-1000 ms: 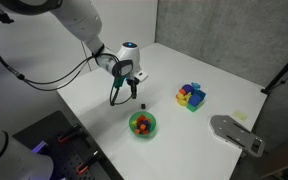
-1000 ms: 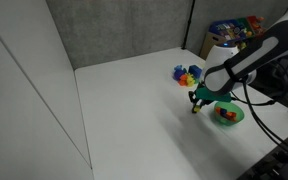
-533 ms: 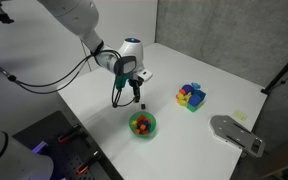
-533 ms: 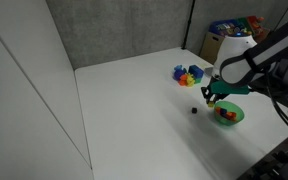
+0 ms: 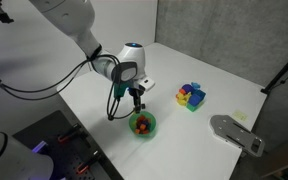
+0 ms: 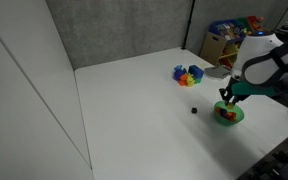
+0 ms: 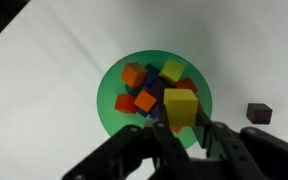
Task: Pick up the small yellow block from the table and put it in the green bowl
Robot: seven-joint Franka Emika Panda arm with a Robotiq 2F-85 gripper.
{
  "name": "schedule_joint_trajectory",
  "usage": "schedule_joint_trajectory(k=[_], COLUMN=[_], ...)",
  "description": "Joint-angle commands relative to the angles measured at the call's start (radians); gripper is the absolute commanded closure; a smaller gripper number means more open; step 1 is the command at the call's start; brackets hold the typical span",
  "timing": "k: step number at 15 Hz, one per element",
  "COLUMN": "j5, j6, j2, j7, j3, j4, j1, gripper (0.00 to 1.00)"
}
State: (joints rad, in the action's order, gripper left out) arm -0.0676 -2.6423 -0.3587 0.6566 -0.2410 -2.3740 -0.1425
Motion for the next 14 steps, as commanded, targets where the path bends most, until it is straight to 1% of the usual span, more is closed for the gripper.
schedule_joint_trajectory(k=[1,5,6,8,10,14], j5=[-0.032,-0.025,-0.023,-0.010,0.039,0.085], j6=[0.004,0.037,0.056,0.110,0.190,0.386], j2=[0.093,0.193,0.223,0.278,0.331,0.414], j7=[-0.035,-0.100,-0.126,-0.178,-0.265,-0.400], j3=[0.001,0.026,0.038,0.067,0.111,0.172], j4=[-0.069,-0.095,-0.098,-0.094,-0.078,-0.022], j1=[0.031,0.051,0.055,0.064,0.081,0.091], gripper=[0.40,0.06,0.01,0.00,0.00,0.00])
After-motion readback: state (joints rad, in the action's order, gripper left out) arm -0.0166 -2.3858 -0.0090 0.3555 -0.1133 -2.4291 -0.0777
